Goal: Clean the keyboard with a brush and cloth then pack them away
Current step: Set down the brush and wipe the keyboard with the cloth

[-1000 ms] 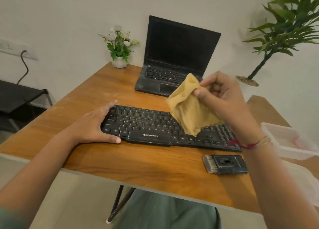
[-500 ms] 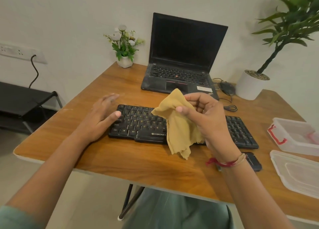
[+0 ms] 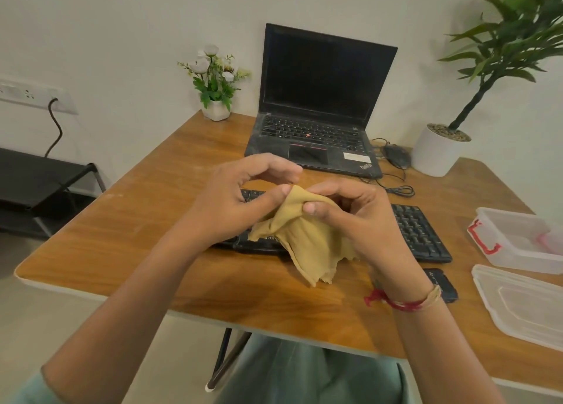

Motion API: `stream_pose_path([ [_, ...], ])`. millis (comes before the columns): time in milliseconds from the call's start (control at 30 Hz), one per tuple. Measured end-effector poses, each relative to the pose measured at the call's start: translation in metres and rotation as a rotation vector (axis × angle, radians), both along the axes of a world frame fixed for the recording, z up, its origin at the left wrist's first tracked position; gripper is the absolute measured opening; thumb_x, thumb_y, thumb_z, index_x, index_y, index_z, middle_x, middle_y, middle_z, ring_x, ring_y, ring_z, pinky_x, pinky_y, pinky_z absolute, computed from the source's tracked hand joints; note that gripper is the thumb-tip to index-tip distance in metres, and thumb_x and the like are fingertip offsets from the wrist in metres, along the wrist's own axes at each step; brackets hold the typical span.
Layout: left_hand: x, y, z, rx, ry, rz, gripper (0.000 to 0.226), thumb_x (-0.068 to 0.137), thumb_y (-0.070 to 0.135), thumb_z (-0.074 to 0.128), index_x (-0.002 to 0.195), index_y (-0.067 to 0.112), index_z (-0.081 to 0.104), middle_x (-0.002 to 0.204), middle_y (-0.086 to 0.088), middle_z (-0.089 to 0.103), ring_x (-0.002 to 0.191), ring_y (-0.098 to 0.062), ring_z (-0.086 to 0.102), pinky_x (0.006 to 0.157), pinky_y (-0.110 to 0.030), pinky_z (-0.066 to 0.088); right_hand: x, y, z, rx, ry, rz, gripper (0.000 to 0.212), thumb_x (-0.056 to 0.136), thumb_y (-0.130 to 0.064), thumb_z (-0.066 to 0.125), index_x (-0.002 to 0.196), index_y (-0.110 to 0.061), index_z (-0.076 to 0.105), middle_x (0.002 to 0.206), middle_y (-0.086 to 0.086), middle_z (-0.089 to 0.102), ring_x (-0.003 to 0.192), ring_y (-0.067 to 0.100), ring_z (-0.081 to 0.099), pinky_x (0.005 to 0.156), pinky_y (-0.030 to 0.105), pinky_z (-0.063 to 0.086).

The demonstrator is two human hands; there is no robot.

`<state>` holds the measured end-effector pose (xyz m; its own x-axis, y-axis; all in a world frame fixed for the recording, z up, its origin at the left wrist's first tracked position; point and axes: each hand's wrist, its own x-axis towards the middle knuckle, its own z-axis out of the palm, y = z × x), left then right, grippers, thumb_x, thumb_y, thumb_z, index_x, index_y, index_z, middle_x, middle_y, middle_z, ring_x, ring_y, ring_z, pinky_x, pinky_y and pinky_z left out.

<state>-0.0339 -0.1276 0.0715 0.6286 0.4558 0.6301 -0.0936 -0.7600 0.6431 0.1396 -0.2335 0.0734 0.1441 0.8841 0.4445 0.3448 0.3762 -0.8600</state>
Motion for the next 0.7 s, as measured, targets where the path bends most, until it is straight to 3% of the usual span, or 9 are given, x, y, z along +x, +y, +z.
stream_pose_path([
  [133, 0.003, -0.005, 0.010, -0.015, 0.097, -0.106, 0.025, 0.087, 0.016, 0.064, 0.112, 0.020, 0.066, 0.103, 0.009, 0.070, 0.097, -0.006, 0.066, 0.081, -0.016, 0.050, 0.007, -0.008, 0.004, 0.010, 0.015, 0.033, 0.015, 0.076, -0.008, 0.073, 0.090, -0.011, 0.074, 0.087, 0.008, 0.074, 0.082, 0.022, 0.068, 0.073, 0.036, 0.054],
  [267, 0.007, -0.007, 0.012, -0.056, 0.111, -0.122, 0.017, 0.089, 0.018, 0.063, 0.103, 0.024, 0.070, 0.093, 0.010, 0.072, 0.085, -0.008, 0.068, 0.069, -0.018, 0.052, 0.007, -0.013, 0.008, -0.026, 0.001, 0.071, 0.020, 0.074, -0.007, 0.076, 0.094, -0.005, 0.072, 0.086, 0.004, 0.073, 0.077, 0.016, 0.066, 0.066, 0.025, 0.052],
  [367, 0.009, -0.011, 0.020, -0.024, 0.043, -0.076, 0.013, 0.093, 0.018, 0.055, 0.095, 0.024, 0.066, 0.088, 0.011, 0.069, 0.081, -0.008, 0.065, 0.066, -0.019, 0.049, 0.014, -0.019, 0.011, -0.154, -0.109, 0.053, 0.026, 0.070, -0.020, 0.081, 0.094, -0.016, 0.073, 0.084, 0.005, 0.071, 0.073, 0.023, 0.065, 0.061, 0.035, 0.051],
  [433, 0.010, -0.012, 0.025, -0.132, -0.035, -0.046, 0.016, 0.096, 0.013, 0.048, 0.091, 0.022, 0.061, 0.081, 0.013, 0.064, 0.074, -0.002, 0.060, 0.062, -0.015, 0.045, 0.020, -0.024, 0.012, -0.248, -0.230, -0.042, 0.013, 0.072, -0.025, 0.080, 0.078, -0.018, 0.071, 0.067, 0.004, 0.064, 0.060, 0.017, 0.059, 0.054, 0.034, 0.045],
  [533, 0.012, -0.011, 0.025, -0.466, -0.084, 0.001, 0.020, 0.100, 0.013, 0.044, 0.089, 0.021, 0.058, 0.072, 0.014, 0.062, 0.063, 0.000, 0.055, 0.053, -0.014, 0.043, 0.019, -0.035, 0.019, -0.183, -0.281, -0.160, 0.013, 0.080, -0.020, 0.074, 0.072, -0.013, 0.068, 0.057, -0.002, 0.058, 0.053, 0.006, 0.054, 0.053, 0.021, 0.042],
  [600, 0.013, -0.012, 0.021, -0.713, -0.111, 0.031, 0.012, 0.098, 0.015, 0.048, 0.091, 0.023, 0.054, 0.065, 0.010, 0.063, 0.054, -0.003, 0.056, 0.044, -0.018, 0.043, 0.015, -0.038, 0.025, -0.195, -0.055, -0.102, 0.006, 0.078, -0.019, 0.073, 0.083, -0.016, 0.071, 0.072, -0.006, 0.071, 0.067, 0.007, 0.067, 0.060, 0.020, 0.051],
  [700, 0.014, -0.014, 0.016, -0.967, -0.159, -0.039, 0.017, 0.096, 0.013, 0.050, 0.082, 0.024, 0.049, 0.065, 0.005, 0.064, 0.055, -0.010, 0.058, 0.042, -0.025, 0.044, 0.012, -0.036, 0.019, -0.321, 0.377, -0.033, 0.027, 0.073, -0.022, 0.066, 0.099, -0.016, 0.068, 0.094, -0.001, 0.075, 0.086, 0.014, 0.070, 0.072, 0.026, 0.056],
])
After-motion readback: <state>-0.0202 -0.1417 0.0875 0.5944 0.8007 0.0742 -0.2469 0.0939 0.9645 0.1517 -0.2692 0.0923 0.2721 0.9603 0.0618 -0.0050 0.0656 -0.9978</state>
